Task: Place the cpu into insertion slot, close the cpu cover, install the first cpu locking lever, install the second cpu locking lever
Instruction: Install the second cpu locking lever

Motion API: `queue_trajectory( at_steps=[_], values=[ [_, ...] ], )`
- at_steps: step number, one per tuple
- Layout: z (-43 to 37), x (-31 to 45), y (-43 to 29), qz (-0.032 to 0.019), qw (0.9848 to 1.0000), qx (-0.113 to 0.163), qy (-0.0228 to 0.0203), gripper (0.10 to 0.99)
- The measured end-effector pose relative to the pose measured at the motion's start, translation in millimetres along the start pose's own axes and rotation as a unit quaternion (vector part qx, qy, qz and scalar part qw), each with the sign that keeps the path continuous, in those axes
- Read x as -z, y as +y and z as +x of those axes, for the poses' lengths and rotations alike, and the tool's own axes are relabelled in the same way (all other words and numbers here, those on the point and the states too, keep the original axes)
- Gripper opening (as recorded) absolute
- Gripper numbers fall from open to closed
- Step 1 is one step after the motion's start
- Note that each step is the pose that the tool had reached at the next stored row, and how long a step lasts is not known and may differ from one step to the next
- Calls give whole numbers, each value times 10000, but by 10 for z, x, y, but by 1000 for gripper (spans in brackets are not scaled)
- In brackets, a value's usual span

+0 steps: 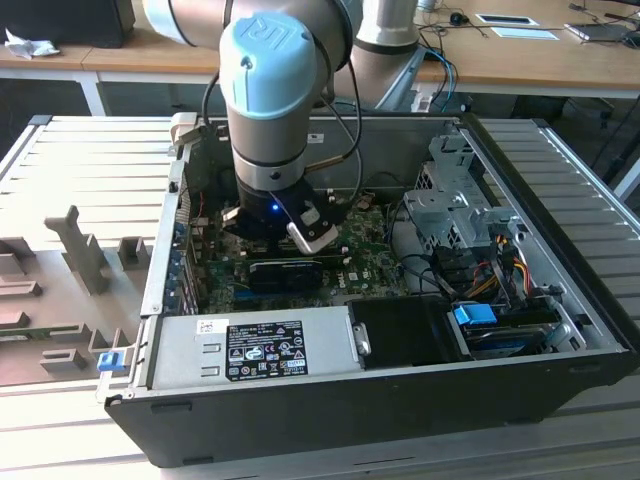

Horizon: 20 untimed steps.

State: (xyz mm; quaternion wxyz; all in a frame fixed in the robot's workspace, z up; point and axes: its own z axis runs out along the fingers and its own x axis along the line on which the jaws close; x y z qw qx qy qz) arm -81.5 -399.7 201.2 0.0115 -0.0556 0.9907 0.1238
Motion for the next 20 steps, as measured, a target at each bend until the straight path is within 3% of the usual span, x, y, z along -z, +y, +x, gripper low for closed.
queue_trajectory(
  at_steps=[6,11,14,20],
  values=[
    [2,-40,-9,-171,9999,-2,-20,106],
    [3,-54,-15,-233,9997,-3,-29,106],
    [-3,117,28,-232,9997,-3,-27,106],
    [-8,250,61,-232,9997,-7,-28,106]
  ],
)
